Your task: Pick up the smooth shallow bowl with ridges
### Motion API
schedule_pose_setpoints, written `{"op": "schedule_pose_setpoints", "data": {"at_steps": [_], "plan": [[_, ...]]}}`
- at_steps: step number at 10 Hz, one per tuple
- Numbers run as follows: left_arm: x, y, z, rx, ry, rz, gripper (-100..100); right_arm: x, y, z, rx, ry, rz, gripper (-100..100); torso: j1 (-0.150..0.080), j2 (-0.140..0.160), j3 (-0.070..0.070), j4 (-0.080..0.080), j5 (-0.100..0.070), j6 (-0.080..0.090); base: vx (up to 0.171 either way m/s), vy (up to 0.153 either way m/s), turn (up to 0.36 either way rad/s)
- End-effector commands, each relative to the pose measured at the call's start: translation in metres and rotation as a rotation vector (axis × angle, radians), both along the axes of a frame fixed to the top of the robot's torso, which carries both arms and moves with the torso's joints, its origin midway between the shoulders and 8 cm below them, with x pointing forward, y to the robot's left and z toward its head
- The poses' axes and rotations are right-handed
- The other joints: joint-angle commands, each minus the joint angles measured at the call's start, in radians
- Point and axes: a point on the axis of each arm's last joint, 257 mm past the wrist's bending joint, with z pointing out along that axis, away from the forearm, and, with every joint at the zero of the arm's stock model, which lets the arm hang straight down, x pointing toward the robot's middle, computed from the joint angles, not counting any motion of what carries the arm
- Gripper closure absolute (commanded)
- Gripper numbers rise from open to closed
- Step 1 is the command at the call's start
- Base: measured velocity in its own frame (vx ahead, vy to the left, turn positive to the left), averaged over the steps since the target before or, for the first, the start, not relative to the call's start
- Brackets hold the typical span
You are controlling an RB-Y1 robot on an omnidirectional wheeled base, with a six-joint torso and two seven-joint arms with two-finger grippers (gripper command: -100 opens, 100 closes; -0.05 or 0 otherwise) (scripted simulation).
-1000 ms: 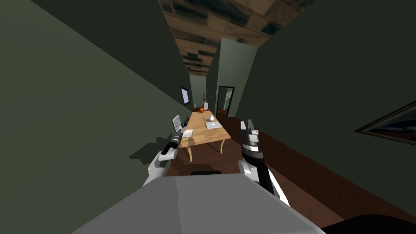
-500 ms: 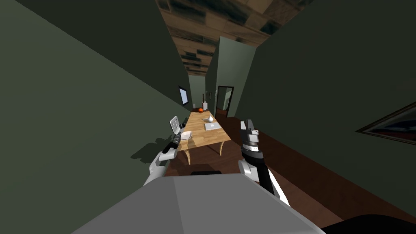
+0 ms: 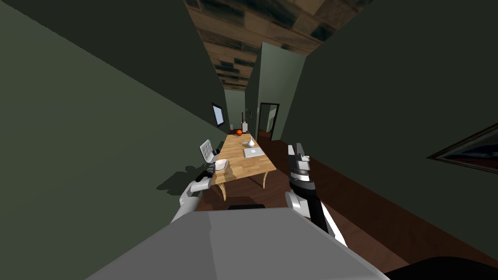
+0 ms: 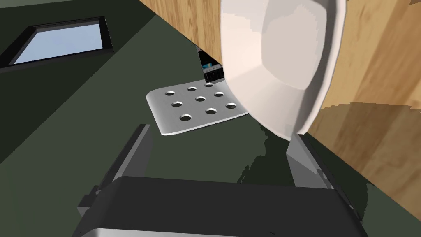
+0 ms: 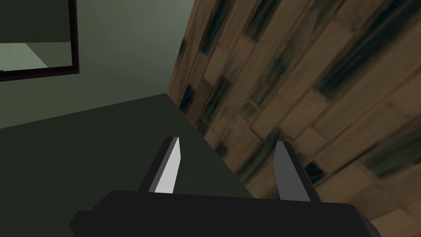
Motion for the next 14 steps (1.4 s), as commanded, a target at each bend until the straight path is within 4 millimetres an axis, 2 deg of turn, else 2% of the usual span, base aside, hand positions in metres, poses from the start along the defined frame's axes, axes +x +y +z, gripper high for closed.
{"op": "schedule_pose_setpoints", "data": {"at_steps": [1, 7, 8, 9, 10, 11, 14], "plan": [[-0.009, 0.006, -0.023, -0.031, 0.061, 0.028, -100, 0.0, 0.0, 0.0, 0.0, 0.0, 0.0, 0, 0.0, 0.0, 0.0, 0.0, 0.0, 0.0, 0.108, -0.026, -0.029], [-0.048, 0.018, -0.089, -0.112, 0.244, 0.101, -100, 0.0, 0.0, 0.0, 0.0, 0.0, 0.0, 0, 0.0, 0.002, 0.001, 0.0, 0.0, 0.0, 0.083, -0.018, -0.021], [-0.063, 0.016, -0.107, -0.129, 0.291, 0.113, -100, 0.0, 0.0, 0.0, 0.0, 0.0, 0.0, 0, 0.0, 0.002, 0.001, 0.0, 0.0, 0.0, 0.088, -0.01, -0.031], [-0.052, 0.016, -0.099, -0.119, 0.264, 0.105, -100, 0.0, 0.0, 0.0, 0.0, 0.0, 0.0, 0, 0.001, 0.002, 0.001, 0.0, 0.0, 0.0, 0.039, -0.005, -0.004], [-0.054, 0.016, -0.101, -0.121, 0.269, 0.107, 0, 0.0, 0.0, 0.0, 0.0, 0.0, 0.0, 0, 0.001, 0.004, 0.002, 0.001, 0.0, 0.0, 0.007, -0.001, 0.001], [-0.055, 0.014, -0.108, -0.121, 0.267, 0.105, -100, 0.0, 0.0, 0.0, 0.0, 0.0, 0.0, 0, 0.001, 0.007, 0.004, 0.001, 0.0, 0.0, 0.045, 0.014, 0.012], [-0.056, 0.012, -0.112, -0.122, 0.268, 0.104, -100, 0.0, 0.0, 0.0, 0.0, 0.0, 0.0, 0, 0.003, 0.004, 0.002, 0.001, 0.001, 0.0, 0.051, 0.025, 0.006]]}}
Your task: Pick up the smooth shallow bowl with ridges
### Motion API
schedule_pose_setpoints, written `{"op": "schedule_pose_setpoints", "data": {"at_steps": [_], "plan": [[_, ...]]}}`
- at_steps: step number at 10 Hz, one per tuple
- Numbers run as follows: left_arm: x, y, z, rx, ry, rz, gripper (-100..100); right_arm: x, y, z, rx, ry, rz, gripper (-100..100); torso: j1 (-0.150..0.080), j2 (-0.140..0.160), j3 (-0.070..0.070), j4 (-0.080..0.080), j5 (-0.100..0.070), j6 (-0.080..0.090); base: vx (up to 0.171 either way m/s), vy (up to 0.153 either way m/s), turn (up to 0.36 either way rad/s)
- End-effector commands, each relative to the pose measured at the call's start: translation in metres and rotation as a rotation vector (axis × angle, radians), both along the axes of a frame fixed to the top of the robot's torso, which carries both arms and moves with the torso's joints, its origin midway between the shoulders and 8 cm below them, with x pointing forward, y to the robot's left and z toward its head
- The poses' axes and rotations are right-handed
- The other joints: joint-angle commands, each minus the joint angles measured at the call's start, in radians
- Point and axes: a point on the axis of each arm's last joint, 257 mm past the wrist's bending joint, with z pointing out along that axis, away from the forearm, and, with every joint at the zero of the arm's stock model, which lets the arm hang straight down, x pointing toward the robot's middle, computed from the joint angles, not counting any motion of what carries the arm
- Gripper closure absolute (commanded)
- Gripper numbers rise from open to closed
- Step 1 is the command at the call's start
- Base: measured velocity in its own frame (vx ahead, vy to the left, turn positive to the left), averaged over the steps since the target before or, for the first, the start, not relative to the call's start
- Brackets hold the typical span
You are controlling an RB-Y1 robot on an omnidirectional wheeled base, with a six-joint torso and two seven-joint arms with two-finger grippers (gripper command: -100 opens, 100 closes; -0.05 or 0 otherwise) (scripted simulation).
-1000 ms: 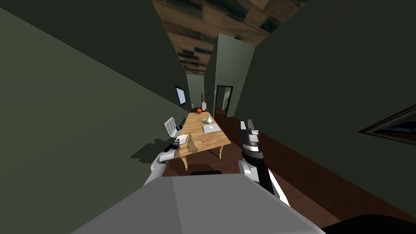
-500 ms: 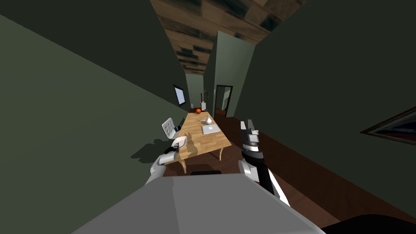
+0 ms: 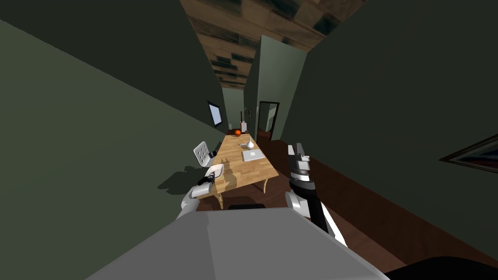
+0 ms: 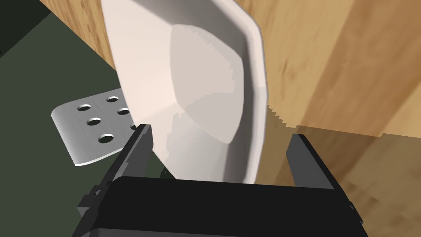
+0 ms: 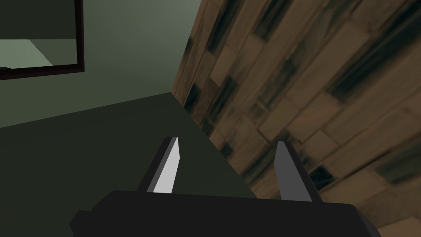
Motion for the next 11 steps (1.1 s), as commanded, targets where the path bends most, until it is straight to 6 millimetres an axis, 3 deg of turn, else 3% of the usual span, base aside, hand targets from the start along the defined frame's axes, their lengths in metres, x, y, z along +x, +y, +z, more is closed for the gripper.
{"op": "schedule_pose_setpoints", "data": {"at_steps": [1, 5, 6, 7, 10, 11], "plan": [[0.0, 0.0, 0.0, 0.0, 0.0, 0.0, 100, 0.0, 0.0, 0.0, 0.0, 0.0, 0.0, 0, 0.0, 0.0, 0.0, 0.0, 0.0, 0.0, 0.0, 0.0, 0.0], [-0.004, -0.001, -0.004, -0.003, 0.013, 0.001, 100, 0.0, 0.0, 0.0, 0.0, 0.0, 0.0, 0, -0.002, 0.005, 0.005, 0.004, -0.001, 0.0, 0.0, 0.0, 0.0], [-0.004, -0.001, -0.004, -0.003, 0.012, 0.001, 0, 0.0, 0.0, 0.0, 0.0, 0.0, 0.0, 0, -0.002, 0.006, 0.005, 0.004, -0.002, 0.0, 0.0, 0.0, 0.0], [0.001, 0.002, 0.005, 0.0, 0.002, 0.002, 100, 0.0, 0.0, 0.0, 0.0, 0.0, 0.0, 0, -0.003, 0.006, 0.005, 0.004, -0.002, 0.0, -0.033, -0.019, -0.01], [0.002, 0.004, 0.01, 0.001, -0.001, 0.003, 100, 0.0, 0.0, 0.0, 0.0, 0.0, 0.0, 0, -0.005, 0.01, 0.007, 0.004, -0.003, 0.0, -0.051, -0.021, -0.005], [0.002, 0.004, 0.01, 0.0, 0.0, 0.003, 0, 0.0, 0.0, 0.0, 0.0, 0.0, 0.0, 0, -0.005, 0.008, 0.006, 0.004, -0.003, 0.0, -0.006, -0.003, 0.001]]}}
